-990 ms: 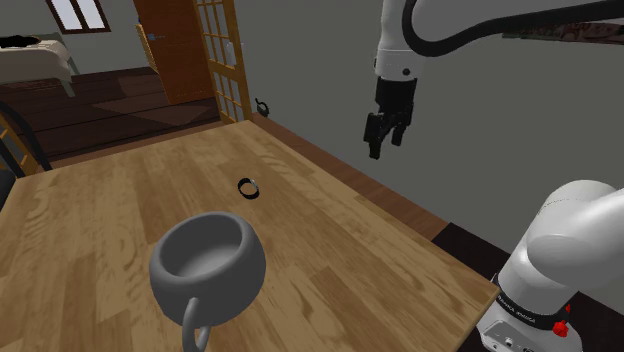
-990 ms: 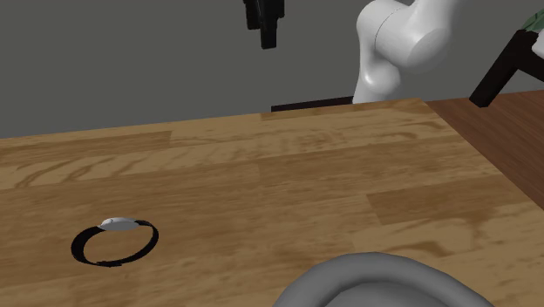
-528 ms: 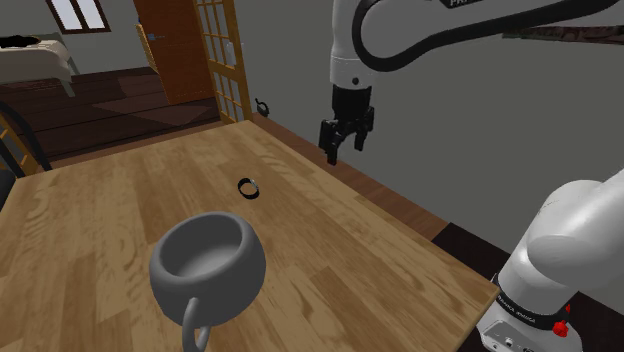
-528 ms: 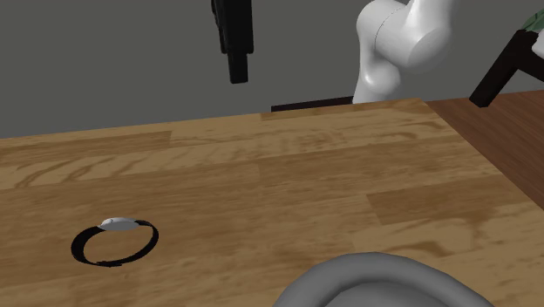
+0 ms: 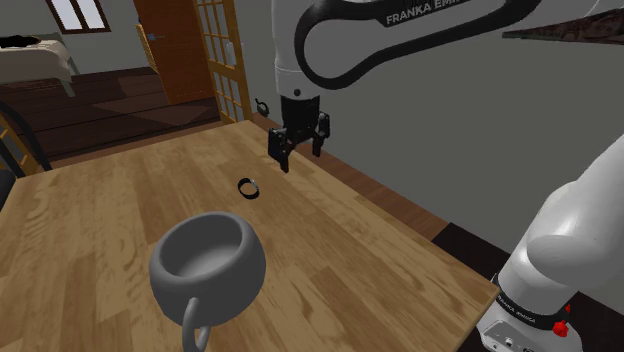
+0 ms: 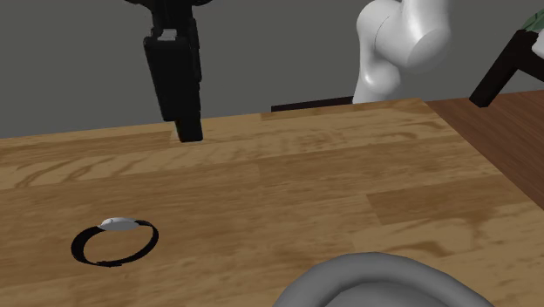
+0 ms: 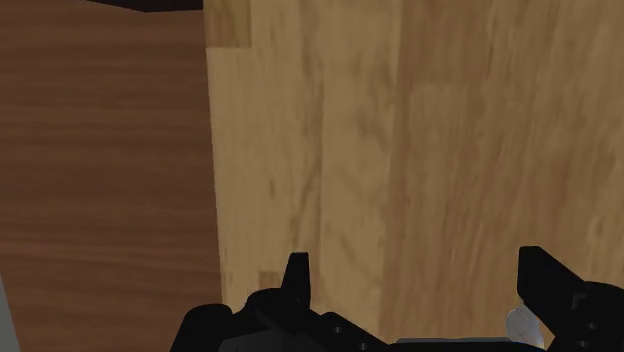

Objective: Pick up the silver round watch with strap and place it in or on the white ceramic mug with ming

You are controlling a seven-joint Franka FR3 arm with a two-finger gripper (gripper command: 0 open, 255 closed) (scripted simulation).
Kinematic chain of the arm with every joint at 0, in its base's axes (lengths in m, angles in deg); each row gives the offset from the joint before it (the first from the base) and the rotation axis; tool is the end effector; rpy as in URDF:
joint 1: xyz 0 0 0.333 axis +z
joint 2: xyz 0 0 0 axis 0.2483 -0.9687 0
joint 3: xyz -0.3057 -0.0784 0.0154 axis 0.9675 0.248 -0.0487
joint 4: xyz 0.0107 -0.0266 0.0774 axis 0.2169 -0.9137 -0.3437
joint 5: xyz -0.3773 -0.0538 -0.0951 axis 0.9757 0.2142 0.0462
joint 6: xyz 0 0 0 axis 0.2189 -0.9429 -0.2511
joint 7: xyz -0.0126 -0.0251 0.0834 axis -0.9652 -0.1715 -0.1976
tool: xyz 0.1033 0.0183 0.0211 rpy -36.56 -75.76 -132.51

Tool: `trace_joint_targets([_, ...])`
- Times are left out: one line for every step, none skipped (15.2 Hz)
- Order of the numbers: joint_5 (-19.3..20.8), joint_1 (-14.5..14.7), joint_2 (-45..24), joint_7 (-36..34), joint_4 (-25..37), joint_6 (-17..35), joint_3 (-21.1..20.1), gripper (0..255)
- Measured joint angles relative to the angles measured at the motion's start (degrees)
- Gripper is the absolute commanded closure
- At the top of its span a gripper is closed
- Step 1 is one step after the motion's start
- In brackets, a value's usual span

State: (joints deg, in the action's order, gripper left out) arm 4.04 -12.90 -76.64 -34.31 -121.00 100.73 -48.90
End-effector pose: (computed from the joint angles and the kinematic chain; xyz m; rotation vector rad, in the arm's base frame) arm 0.4391 0.2742 0.5304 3.1158 0.0402 0.1397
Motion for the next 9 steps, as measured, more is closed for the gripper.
trace_joint_targets([1.48, 0.01, -2.34, -1.77, 1.85, 0.48, -0.93, 0])
trace_joint_targets([3.14, 0.1, -4.87, -3.58, 4.38, 0.3, -1.81, 0])
trace_joint_targets([4.93, 0.33, -7.41, -5.44, 7.06, -0.05, -2.62, 0])
trace_joint_targets([6.83, 0.75, -10.07, -7.38, 9.81, -0.43, -3.38, 0])
trace_joint_targets([8.7, 1.3, -12.58, -9.22, 12.37, -0.81, -3.97, 0])
trace_joint_targets([10.77, 2.09, -15.39, -11.16, 15.13, -1.21, -4.51, 0])
trace_joint_targets([12.89, 3.03, -18.22, -12.99, 18.05, -1.79, -4.85, 0])
trace_joint_targets([14.58, 3.91, -20.34, -14.43, 20.25, -2.23, -5.0, 0])
trace_joint_targets([15.52, 4.45, -21.52, -15.22, 21.49, -2.49, -5.04, 0])
